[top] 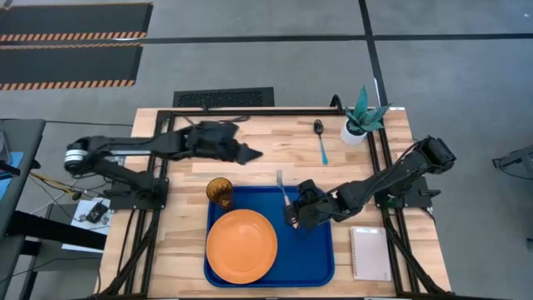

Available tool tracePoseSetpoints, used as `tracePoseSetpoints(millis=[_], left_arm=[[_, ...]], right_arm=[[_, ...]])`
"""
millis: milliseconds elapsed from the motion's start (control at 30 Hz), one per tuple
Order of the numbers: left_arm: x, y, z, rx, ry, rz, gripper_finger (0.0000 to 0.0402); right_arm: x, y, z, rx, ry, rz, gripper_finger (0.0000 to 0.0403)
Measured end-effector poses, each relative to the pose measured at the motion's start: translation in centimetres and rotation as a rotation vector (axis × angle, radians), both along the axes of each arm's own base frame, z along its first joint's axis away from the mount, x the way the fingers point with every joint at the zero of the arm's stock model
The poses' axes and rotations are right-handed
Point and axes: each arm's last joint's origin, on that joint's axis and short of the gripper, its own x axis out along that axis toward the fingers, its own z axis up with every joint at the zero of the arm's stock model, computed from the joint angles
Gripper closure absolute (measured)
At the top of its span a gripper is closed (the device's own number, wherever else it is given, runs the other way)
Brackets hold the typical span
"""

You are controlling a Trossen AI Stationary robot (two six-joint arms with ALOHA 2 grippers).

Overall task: Pick and place plate/cup/fork/spoon on tray
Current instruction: Put the brown fork on the blue serving tray to the right of the orange plate

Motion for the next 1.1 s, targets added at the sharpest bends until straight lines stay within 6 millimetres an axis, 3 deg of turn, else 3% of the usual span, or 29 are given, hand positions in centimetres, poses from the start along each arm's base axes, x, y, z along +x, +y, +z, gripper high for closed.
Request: tracePoseSetpoints(millis=[200,433,833,1100], left_arm=[[2.6,0.4,-1.1,0.008,0.123,-0.057,0.0162],[4.3,0.4,-1.4,0.015,0.118,-0.074,0.0162],[5.0,0.7,-2.5,0.053,0.162,-0.024,0.0162],[5.8,0.8,-3.1,0.048,0.141,-0.017,0.018]], right_arm=[[0.0,-0.3,0.6,-0.053,-0.035,-0.001,0.0353],[0.5,-1.3,0.8,-0.077,-0.06,-0.035,0.0353],[1.5,-3.2,1.2,-0.121,-0.097,-0.047,0.0353],[1.8,-3.0,1.6,-0.146,-0.136,0.006,0.0353]])
